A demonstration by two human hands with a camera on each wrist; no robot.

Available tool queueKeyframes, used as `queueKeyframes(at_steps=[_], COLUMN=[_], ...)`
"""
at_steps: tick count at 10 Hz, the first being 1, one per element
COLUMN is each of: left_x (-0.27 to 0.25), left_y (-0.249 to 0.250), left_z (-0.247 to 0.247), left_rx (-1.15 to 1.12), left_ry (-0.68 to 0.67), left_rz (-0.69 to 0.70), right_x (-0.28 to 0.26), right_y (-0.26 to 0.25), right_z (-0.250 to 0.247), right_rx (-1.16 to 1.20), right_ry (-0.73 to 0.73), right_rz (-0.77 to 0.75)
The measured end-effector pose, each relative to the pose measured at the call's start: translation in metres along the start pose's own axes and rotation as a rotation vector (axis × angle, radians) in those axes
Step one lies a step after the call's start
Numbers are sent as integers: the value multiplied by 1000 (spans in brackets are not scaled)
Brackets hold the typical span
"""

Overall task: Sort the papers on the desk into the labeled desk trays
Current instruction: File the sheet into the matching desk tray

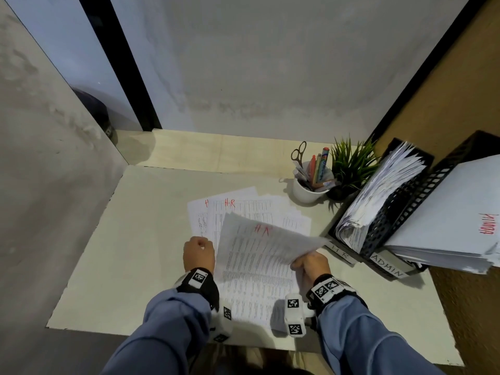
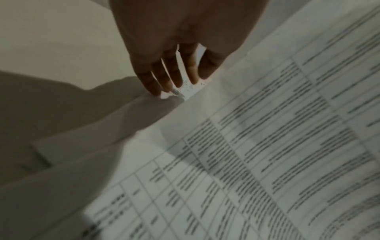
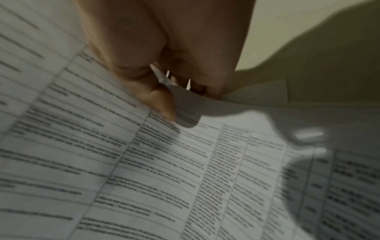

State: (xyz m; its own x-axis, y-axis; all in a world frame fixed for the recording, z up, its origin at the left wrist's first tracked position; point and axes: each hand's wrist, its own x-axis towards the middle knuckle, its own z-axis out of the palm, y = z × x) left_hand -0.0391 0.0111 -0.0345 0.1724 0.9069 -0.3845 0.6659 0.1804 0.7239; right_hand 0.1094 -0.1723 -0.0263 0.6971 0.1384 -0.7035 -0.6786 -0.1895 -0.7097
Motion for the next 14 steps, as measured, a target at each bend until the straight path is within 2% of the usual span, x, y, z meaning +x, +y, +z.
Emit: queueKeyframes(at_steps=[1,2,3,4,5,6,7,8,10,12,14], left_x=[2,2,0,1,-2,-7,-6,1,3,-6,1], left_y=[-1,5,11,5,-4,-11,-16,-23,-21,-10,-15], left_z=[2,2,1,1,2,-2,-6,-6,-3,-4,4], left_rx=[39,77,111,124,57,-92,-147,-204,-386,-364,-274], left_ry=[15,-68,-126,-176,-177,-185,-225,-293,-357,-336,-363], left_rz=[-23,-83,-118,-56,99,188,142,85,-38,-47,-61], right_x=[-4,-7,-7,-9,-11,-9,-6,-5,-9,-16,-12], right_y=[-10,-14,-8,-11,-14,-15,-15,-10,-21,-22,-16], right_z=[-4,-4,-1,0,-1,-3,-5,-1,-4,-4,-3], right_rx=[-142,-175,-104,-184,-139,-173,-241,-199,-298,-338,-297], right_ry=[-27,-34,-40,-22,-1,-18,-12,0,-20,20,32], right_rz=[17,-3,-68,-15,-53,-31,21,-6,-56,-65,15])
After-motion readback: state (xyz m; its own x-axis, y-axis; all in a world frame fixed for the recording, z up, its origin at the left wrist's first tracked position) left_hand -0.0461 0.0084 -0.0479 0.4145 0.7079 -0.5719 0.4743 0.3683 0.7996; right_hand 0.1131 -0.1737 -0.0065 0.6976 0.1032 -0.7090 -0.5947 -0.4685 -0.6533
